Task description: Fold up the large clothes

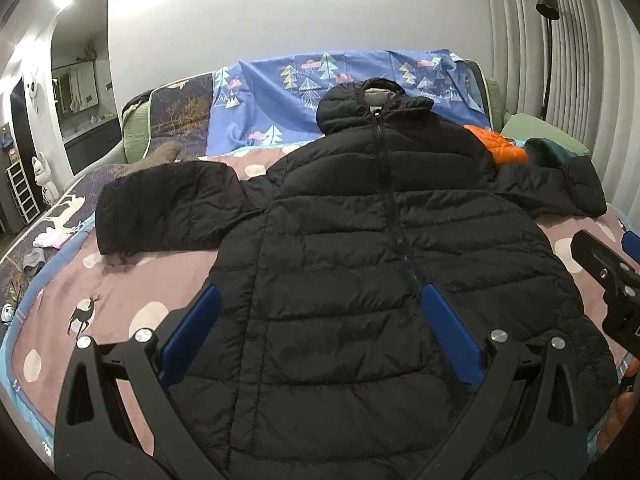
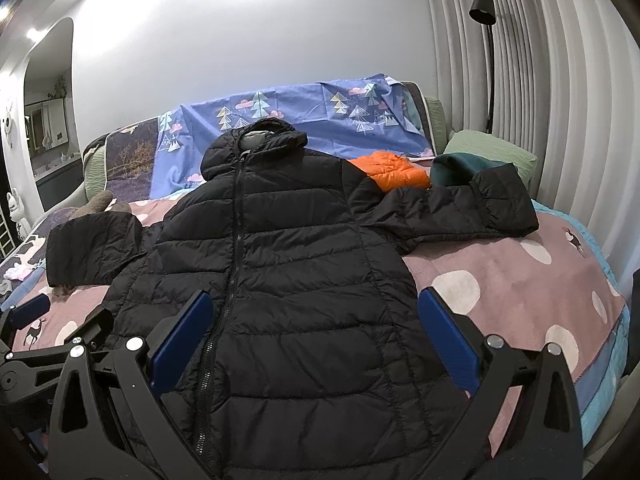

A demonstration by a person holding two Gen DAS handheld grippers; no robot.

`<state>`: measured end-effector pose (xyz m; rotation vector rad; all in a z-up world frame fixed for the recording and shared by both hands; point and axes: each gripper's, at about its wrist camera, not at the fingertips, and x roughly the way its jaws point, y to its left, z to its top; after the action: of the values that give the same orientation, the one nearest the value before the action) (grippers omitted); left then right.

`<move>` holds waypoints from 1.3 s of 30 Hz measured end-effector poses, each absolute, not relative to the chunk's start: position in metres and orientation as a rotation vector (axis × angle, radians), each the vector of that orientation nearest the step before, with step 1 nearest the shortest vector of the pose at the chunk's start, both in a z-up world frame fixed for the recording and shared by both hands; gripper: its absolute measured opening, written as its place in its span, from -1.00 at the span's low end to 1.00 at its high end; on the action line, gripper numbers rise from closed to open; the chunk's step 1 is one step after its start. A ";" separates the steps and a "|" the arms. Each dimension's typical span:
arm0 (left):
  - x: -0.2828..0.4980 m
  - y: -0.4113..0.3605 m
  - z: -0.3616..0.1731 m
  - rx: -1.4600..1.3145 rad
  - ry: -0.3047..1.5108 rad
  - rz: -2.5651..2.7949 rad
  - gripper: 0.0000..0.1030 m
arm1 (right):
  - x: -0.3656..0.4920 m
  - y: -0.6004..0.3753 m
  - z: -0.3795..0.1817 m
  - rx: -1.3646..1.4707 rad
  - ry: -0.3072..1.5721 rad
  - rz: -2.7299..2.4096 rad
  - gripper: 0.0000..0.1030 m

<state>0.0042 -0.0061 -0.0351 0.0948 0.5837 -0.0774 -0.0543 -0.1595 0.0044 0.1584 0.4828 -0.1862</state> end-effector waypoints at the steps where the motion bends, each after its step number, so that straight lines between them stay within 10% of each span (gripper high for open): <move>1: 0.005 -0.006 -0.035 0.094 0.584 -0.077 0.96 | -0.054 -0.160 0.004 0.159 0.483 -0.186 0.97; 39: 0.005 -0.019 -0.034 0.139 0.568 -0.128 0.96 | -0.049 -0.169 0.006 0.175 0.490 -0.198 0.97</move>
<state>0.0053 -0.0185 -0.0342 0.1390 0.5681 -0.1275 -0.0491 -0.1692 0.0063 0.1747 0.4905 -0.1976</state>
